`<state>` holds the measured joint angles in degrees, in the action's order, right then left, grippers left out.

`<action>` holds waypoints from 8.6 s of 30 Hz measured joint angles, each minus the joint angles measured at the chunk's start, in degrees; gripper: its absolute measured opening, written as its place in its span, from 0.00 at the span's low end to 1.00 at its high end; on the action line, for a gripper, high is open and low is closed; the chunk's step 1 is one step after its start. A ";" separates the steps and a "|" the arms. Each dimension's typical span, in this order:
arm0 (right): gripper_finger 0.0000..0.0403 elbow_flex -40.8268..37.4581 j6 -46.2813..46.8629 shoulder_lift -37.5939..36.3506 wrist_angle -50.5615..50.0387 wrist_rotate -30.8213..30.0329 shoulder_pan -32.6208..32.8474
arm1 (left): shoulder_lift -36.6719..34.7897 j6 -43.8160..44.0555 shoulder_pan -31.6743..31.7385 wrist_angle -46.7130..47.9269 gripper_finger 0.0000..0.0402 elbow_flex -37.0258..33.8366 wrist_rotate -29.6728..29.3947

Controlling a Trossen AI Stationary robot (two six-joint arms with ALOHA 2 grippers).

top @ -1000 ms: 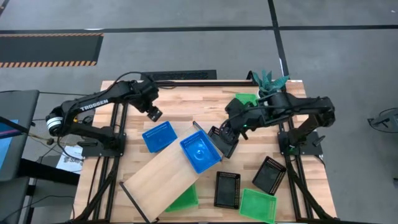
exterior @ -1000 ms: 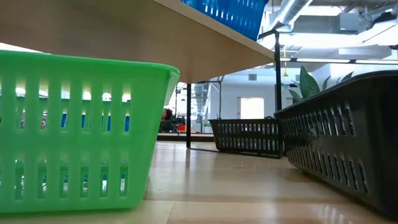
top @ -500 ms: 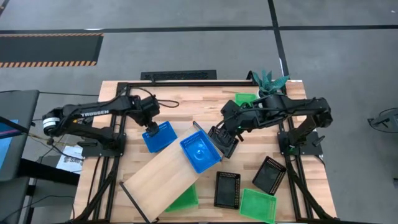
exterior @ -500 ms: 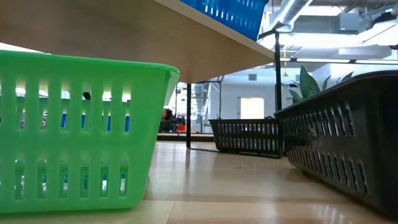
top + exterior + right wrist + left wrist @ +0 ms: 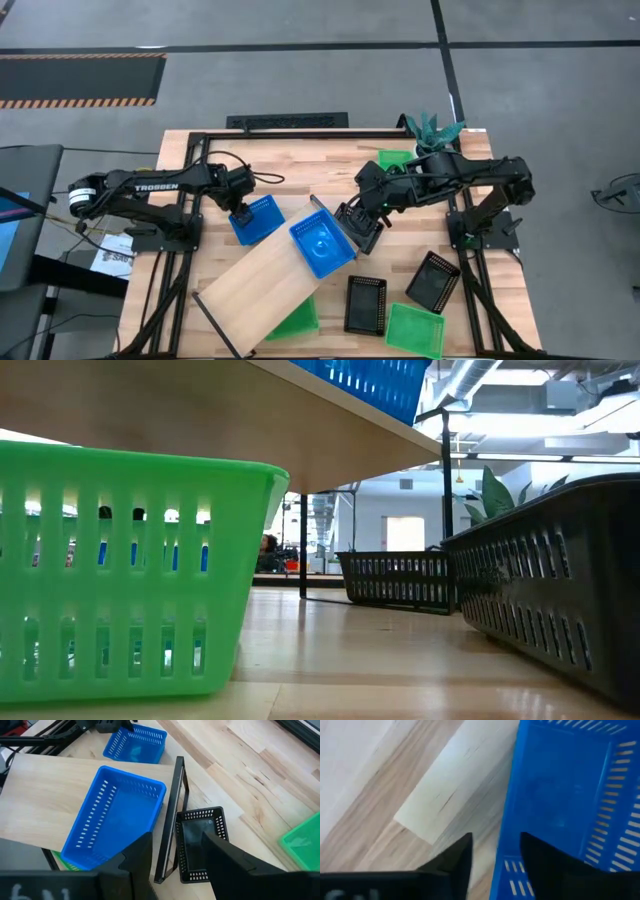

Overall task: Stack baskets on shelf by color
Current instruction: Stack the blue bin on the blue bin on the shelf, then put the top green bin on the shelf

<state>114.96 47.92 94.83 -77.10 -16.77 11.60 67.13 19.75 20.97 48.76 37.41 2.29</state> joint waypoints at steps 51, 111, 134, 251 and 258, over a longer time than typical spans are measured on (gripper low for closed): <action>0.43 -0.04 -13.90 16.31 54.37 -7.39 -14.29 | -11.25 24.15 -13.15 -0.47 0.00 30.38 -44.87; 0.01 0.02 -12.59 7.54 37.40 -2.44 -21.27 | -14.61 5.97 -17.79 -15.73 0.58 30.33 -23.25; 0.02 0.04 -0.37 7.53 17.14 18.75 -3.51 | -30.60 7.47 -17.77 -16.59 0.63 30.33 -13.79; 0.31 -0.04 3.58 9.83 19.01 22.94 -4.76 | -30.40 7.46 -17.79 -14.50 0.63 30.33 -17.54; 0.31 0.06 -1.10 6.54 18.23 17.75 -4.80 | -30.16 10.01 -17.78 -13.75 0.63 30.33 -17.54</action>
<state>115.02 46.82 101.36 -58.87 0.98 6.80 36.97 29.77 3.19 35.01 67.75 -15.25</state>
